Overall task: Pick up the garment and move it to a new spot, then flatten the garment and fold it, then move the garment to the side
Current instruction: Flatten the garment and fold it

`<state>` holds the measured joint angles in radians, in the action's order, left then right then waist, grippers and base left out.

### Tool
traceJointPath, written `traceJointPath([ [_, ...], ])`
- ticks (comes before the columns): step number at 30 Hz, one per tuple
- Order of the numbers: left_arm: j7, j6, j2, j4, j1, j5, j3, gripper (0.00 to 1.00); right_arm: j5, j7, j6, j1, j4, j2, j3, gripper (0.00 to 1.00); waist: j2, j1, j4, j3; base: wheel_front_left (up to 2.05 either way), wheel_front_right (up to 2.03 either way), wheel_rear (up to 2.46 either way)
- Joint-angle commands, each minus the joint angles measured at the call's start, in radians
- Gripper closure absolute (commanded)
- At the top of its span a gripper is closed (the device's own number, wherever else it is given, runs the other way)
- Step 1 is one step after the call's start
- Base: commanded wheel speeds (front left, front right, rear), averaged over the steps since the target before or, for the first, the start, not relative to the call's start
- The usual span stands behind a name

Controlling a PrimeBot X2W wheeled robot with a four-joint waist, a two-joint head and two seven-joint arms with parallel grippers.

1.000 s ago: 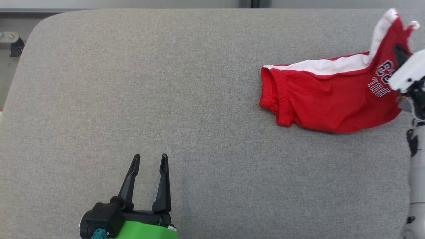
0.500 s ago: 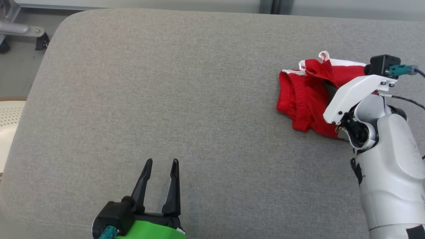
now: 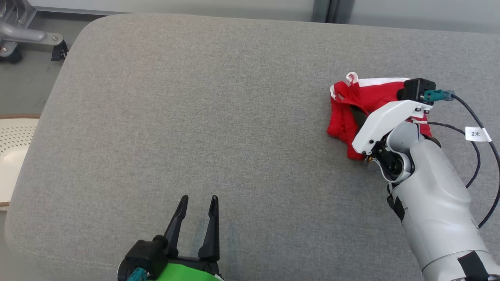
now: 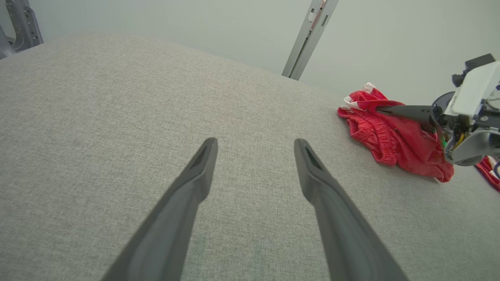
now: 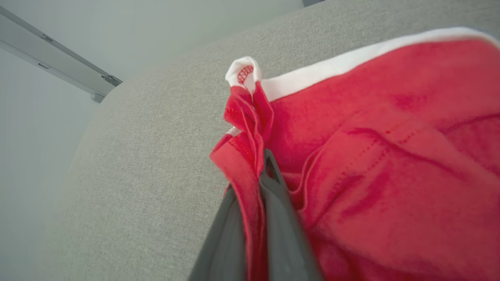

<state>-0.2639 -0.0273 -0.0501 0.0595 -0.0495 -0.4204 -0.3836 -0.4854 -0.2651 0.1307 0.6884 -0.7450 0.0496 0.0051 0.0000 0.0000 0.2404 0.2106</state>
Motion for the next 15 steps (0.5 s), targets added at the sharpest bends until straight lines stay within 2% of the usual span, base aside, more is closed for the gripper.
traceJointPath([
  [1, 0.0, 0.001, -0.001, 0.003, 0.008, 0.002, 0.003, 0.0, -0.024, 0.019, 0.0, 0.012, -0.02, 0.002, 0.018, 0.88, 0.0, 0.0, -0.004, -0.004, 0.0, 0.0, 0.0],
  [2, 0.0, 0.002, -0.001, 0.005, 0.007, 0.003, 0.003, 0.0, -0.043, 0.033, 0.0, 0.018, -0.035, 0.002, 0.038, 0.6, 0.0, 0.0, -0.006, -0.006, 0.0, 0.0, 0.0],
  [3, 0.0, 0.002, -0.001, 0.007, 0.008, 0.005, 0.005, 0.0, -0.062, 0.044, 0.0, 0.02, -0.046, 0.002, 0.057, 0.46, 0.0, 0.0, -0.008, -0.008, 0.0, 0.0, 0.0],
  [4, 0.0, 0.003, -0.001, 0.011, 0.007, 0.008, 0.007, 0.0, -0.082, 0.058, 0.0, 0.021, -0.058, 0.002, 0.079, 0.0, 0.0, 0.0, -0.012, -0.011, 0.0, 0.0, 0.0],
  [7, 0.0, 0.006, -0.001, 0.021, 0.0, 0.014, 0.014, 0.0, -0.159, 0.113, 0.0, 0.02, -0.058, 0.002, 0.145, 0.0, 0.0, 0.0, -0.021, -0.027, 0.0, 0.0, 0.0],
  [11, 0.0, 0.008, -0.001, 0.027, -0.022, 0.025, 0.036, 0.0, -0.223, 0.199, 0.0, -0.021, 0.018, 0.002, 0.267, 0.0, 0.0, 0.0, -0.044, -0.059, 0.0, 0.0, 0.0],
  [15, 0.0, 0.007, -0.001, 0.027, -0.051, 0.035, 0.07, 0.0, -0.16, 0.291, 0.0, -0.08, 0.129, 0.015, 0.331, 0.0, 0.0, 0.0, -0.076, -0.097, 0.0, 0.0, 0.0],
])
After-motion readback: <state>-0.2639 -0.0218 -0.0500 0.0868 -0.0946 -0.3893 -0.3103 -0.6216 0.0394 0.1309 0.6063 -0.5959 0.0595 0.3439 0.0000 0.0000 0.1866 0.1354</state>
